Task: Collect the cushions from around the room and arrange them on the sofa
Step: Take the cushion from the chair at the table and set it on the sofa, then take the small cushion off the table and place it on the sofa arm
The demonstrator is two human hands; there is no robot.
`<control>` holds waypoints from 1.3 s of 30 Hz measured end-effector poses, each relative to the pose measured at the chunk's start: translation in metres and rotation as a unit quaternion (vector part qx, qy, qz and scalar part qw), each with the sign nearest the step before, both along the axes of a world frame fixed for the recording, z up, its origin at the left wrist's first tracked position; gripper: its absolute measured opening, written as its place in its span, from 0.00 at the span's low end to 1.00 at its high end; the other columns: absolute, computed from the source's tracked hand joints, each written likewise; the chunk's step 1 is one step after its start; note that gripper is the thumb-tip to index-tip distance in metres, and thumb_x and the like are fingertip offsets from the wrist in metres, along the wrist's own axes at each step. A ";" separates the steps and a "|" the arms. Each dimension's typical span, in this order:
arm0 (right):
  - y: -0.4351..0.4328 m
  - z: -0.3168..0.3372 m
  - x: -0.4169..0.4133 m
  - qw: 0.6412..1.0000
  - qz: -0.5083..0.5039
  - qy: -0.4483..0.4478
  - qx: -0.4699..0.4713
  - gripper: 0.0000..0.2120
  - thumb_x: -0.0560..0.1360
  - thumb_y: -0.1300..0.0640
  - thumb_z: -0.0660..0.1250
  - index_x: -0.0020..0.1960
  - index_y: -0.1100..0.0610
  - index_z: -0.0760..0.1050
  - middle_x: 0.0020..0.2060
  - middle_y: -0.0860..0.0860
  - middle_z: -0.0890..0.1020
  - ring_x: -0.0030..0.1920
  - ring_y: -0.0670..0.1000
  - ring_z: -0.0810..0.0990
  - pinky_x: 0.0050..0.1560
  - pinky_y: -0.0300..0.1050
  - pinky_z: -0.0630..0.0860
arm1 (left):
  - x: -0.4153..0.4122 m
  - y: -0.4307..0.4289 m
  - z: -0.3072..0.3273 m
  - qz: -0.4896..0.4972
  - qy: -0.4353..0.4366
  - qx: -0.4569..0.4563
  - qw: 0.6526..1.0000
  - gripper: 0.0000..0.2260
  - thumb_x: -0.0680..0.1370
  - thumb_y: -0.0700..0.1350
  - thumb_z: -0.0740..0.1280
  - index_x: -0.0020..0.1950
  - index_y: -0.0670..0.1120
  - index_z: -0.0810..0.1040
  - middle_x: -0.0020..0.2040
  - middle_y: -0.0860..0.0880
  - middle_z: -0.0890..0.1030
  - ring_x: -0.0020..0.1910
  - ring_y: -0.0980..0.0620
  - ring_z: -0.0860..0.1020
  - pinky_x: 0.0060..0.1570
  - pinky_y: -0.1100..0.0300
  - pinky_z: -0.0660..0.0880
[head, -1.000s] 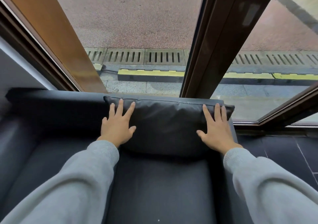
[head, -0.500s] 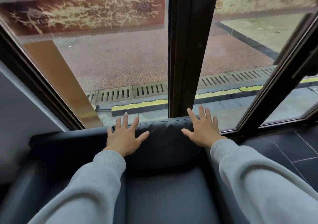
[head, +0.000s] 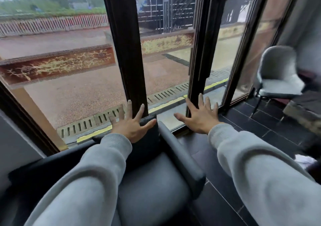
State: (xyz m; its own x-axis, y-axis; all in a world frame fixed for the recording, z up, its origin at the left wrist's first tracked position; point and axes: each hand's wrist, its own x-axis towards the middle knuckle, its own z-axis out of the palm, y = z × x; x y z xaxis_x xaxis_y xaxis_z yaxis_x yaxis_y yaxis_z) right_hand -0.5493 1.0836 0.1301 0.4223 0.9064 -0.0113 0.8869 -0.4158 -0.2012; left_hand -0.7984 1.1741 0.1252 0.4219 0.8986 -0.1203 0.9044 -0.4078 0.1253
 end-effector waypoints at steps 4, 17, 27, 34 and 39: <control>-0.108 0.040 0.041 0.997 -0.078 -0.003 0.007 0.49 0.71 0.17 0.46 0.85 0.40 0.45 0.85 0.61 0.40 0.84 0.63 0.36 0.78 0.69 0.33 | 0.068 -0.069 0.044 -0.087 -0.022 0.010 0.996 0.49 0.61 0.83 0.35 0.80 0.66 0.35 0.81 0.51 0.28 0.78 0.42 0.27 0.73 0.30 0.33; -0.538 0.085 0.214 0.947 -0.319 -0.024 0.016 0.49 0.70 0.17 0.43 0.85 0.39 0.40 0.84 0.60 0.37 0.83 0.63 0.33 0.77 0.70 0.29 | 0.330 -0.408 0.087 -0.308 -0.078 0.035 0.947 0.44 0.66 0.83 0.40 0.80 0.68 0.36 0.82 0.51 0.31 0.81 0.42 0.33 0.74 0.29 0.37; -0.896 0.066 0.327 0.880 -0.474 -0.014 -0.038 0.52 0.66 0.15 0.38 0.84 0.38 0.38 0.84 0.61 0.40 0.83 0.65 0.37 0.78 0.70 0.32 | 0.513 -0.696 0.046 -0.400 -0.065 -0.036 0.913 0.41 0.70 0.81 0.47 0.79 0.69 0.37 0.83 0.51 0.32 0.81 0.43 0.34 0.74 0.31 0.39; -1.035 0.035 0.407 0.820 -0.569 0.033 -0.055 0.51 0.68 0.16 0.41 0.84 0.39 0.38 0.85 0.61 0.43 0.84 0.65 0.41 0.77 0.70 0.33 | 0.642 -0.817 0.025 -0.475 -0.046 -0.043 0.878 0.42 0.70 0.81 0.49 0.80 0.69 0.39 0.83 0.51 0.33 0.81 0.41 0.35 0.73 0.30 0.39; -1.101 0.012 0.487 0.793 -0.601 0.059 -0.079 0.49 0.71 0.17 0.43 0.84 0.40 0.36 0.85 0.61 0.42 0.84 0.65 0.40 0.77 0.70 0.33 | 0.752 -0.884 0.004 -0.508 -0.059 -0.057 0.858 0.41 0.69 0.81 0.46 0.79 0.70 0.40 0.83 0.52 0.34 0.81 0.42 0.35 0.73 0.30 0.38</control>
